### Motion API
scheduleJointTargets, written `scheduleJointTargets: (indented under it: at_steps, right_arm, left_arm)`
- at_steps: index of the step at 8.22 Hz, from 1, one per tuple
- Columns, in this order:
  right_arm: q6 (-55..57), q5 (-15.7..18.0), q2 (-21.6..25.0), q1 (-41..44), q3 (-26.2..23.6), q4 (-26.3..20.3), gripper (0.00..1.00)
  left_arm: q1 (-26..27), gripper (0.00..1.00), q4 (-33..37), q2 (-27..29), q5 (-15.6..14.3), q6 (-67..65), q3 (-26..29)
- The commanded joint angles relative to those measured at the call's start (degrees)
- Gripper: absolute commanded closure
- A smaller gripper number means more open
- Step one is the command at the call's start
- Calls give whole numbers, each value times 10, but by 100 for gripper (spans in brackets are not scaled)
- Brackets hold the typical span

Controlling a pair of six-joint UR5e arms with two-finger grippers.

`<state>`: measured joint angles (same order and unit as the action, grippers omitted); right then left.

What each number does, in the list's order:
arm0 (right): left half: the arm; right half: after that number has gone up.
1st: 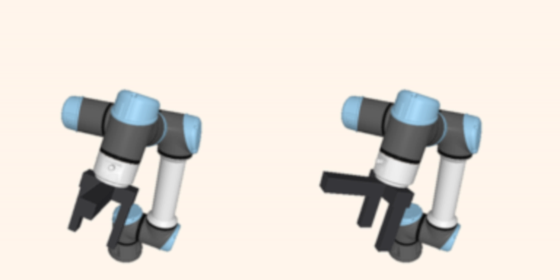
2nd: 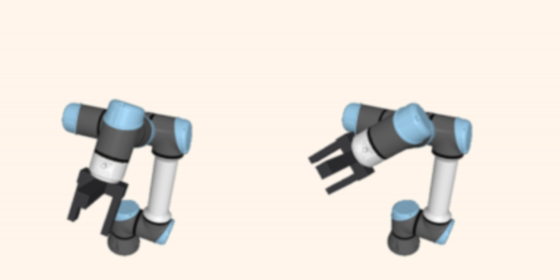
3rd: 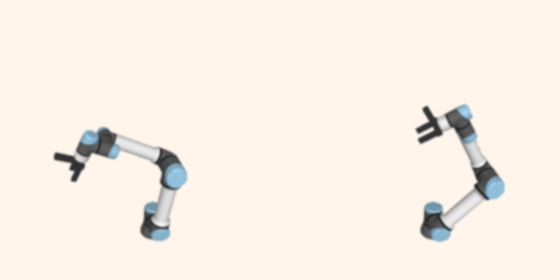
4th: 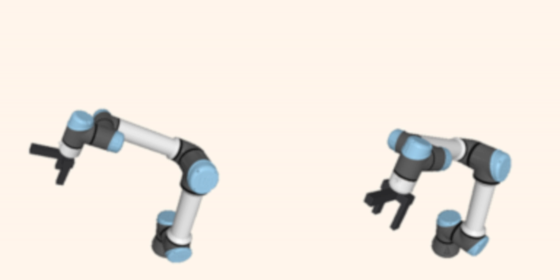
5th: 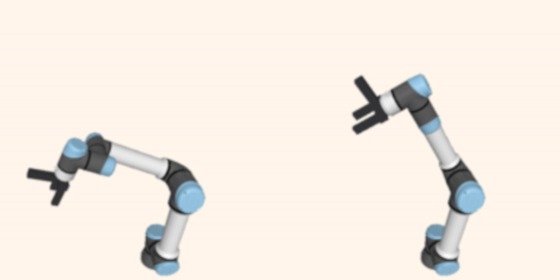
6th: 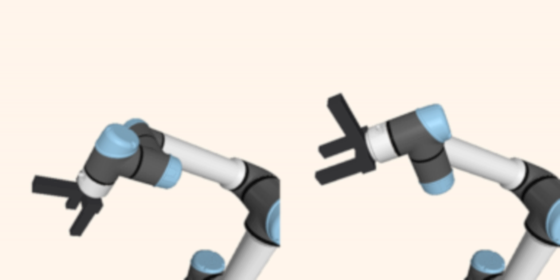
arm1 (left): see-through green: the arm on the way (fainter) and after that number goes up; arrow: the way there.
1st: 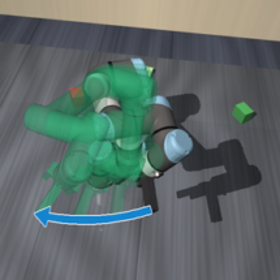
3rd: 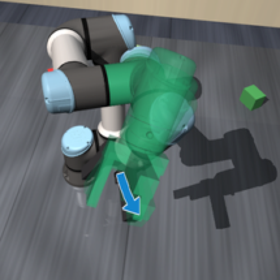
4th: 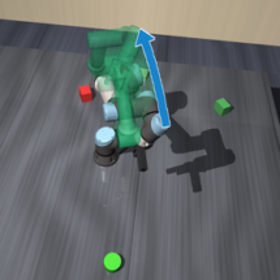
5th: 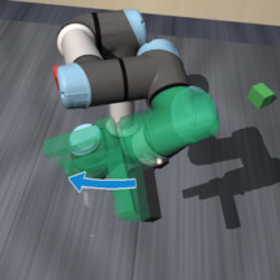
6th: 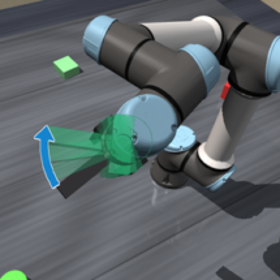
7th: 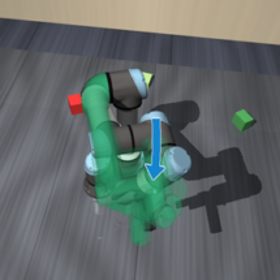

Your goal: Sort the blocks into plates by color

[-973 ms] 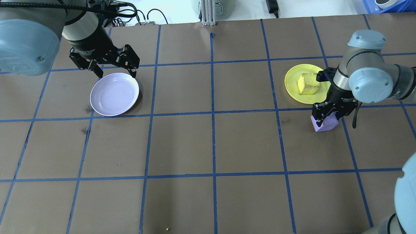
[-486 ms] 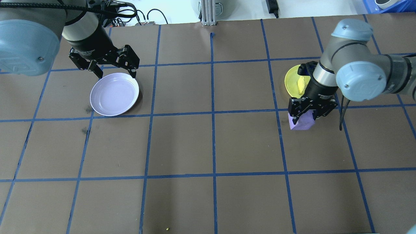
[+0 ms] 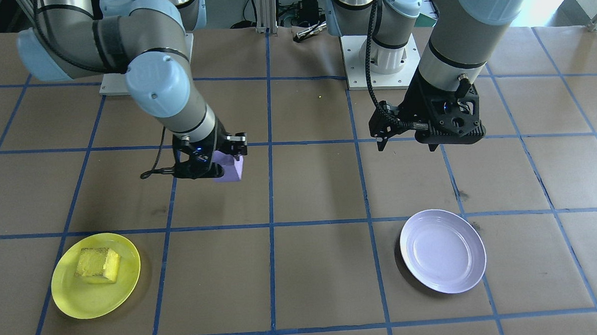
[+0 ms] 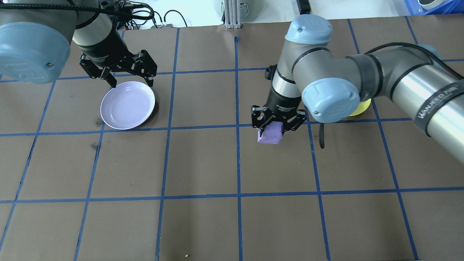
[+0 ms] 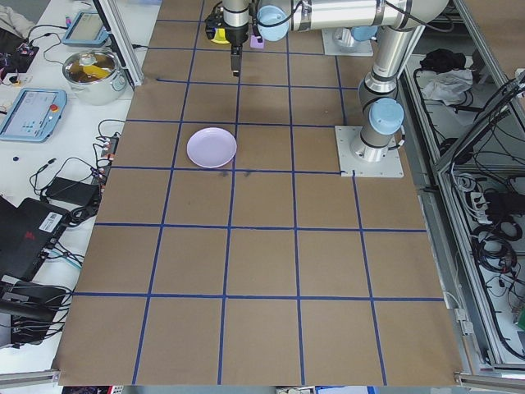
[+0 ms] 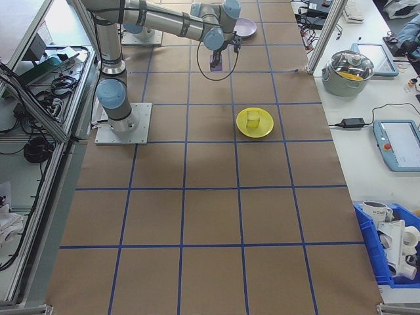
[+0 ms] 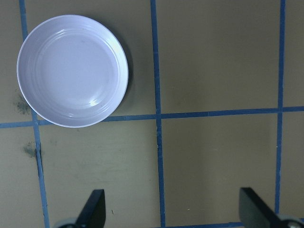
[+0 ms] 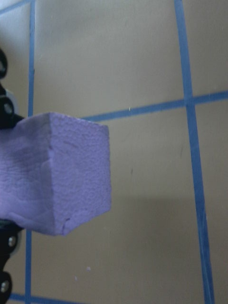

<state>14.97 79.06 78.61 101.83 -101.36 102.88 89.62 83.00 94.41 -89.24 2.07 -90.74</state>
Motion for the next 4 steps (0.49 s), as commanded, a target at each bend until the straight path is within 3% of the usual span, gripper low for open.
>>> scheduleJointTargets:
  at_steps: [1, 2, 3, 4]
  right_arm:
    - [122, -31, -81, 108, 80, 49, 93]
    - [136, -31, -130, 132, 108, 67, 93]
    - [147, -31, -175, 156, 123, 90, 83]
    - [151, -24, -204, 168, 125, 131, 83]
  left_arm:
    - [0, 0, -1, 2, -1, 3, 0]
    - [0, 0, -1, 2, -1, 4, 1]
    - [0, 0, -1, 2, -1, 5, 0]
    - [0, 0, -1, 2, -1, 5, 0]
